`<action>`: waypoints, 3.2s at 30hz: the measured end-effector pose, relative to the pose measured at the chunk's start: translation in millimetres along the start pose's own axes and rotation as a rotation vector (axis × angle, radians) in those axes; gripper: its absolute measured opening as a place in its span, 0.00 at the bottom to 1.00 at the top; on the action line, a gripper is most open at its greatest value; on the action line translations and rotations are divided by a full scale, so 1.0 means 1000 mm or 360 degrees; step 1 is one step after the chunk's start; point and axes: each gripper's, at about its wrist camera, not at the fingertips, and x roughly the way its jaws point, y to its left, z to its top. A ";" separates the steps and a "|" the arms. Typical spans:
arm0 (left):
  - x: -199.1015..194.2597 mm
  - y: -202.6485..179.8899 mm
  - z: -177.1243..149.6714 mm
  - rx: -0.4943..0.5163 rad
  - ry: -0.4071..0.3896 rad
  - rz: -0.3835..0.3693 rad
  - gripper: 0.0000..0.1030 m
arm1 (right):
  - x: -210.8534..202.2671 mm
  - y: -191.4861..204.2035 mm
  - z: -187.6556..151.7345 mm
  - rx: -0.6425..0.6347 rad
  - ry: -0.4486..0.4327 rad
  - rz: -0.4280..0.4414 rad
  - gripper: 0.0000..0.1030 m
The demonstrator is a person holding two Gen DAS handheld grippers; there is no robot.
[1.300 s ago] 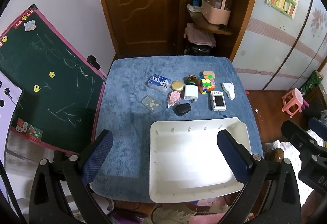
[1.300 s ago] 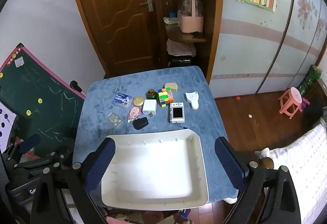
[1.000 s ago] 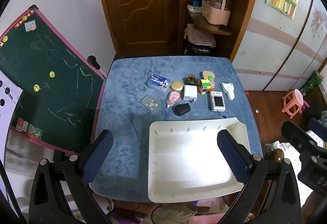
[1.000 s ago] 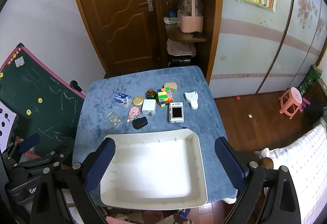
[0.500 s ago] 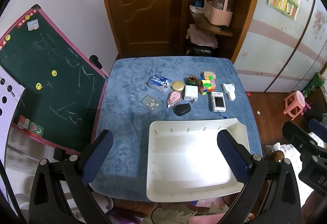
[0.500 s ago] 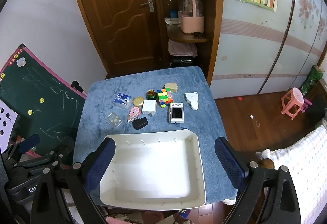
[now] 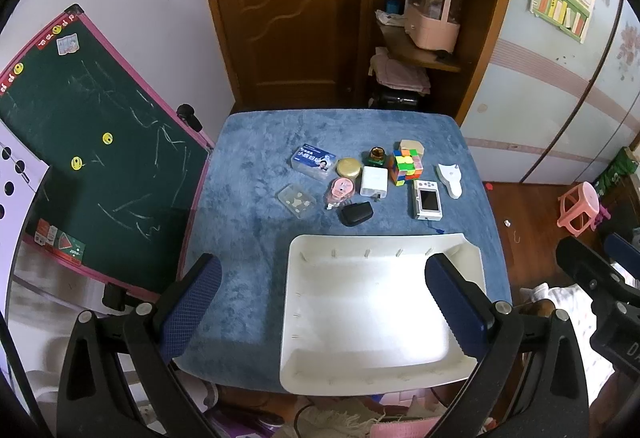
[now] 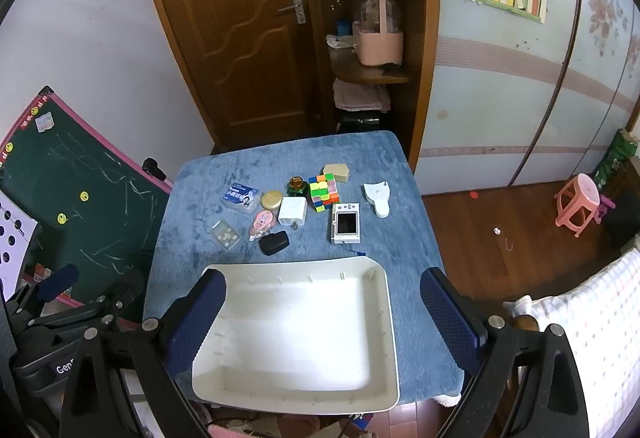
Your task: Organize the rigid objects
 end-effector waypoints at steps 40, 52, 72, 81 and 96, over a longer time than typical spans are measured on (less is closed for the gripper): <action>0.006 -0.038 -0.015 -0.0065 0.0027 0.0136 0.99 | 0.029 -0.043 -0.002 -0.0008 0.0288 0.0219 0.95; 0.047 0.020 0.043 0.0093 -0.0072 0.0131 0.98 | 0.052 -0.033 0.024 0.0140 0.0218 0.0138 0.95; 0.334 0.080 0.081 -0.0232 0.0747 0.0108 0.98 | 0.285 -0.052 0.064 0.0443 0.0684 -0.0144 0.86; 0.372 0.083 0.070 -0.0462 0.0817 0.0115 0.98 | 0.378 -0.056 0.041 0.0412 0.0905 -0.0191 0.85; 0.398 0.098 0.052 -0.0825 0.0937 0.0108 0.98 | 0.436 -0.038 0.015 0.0228 0.1108 -0.0228 0.81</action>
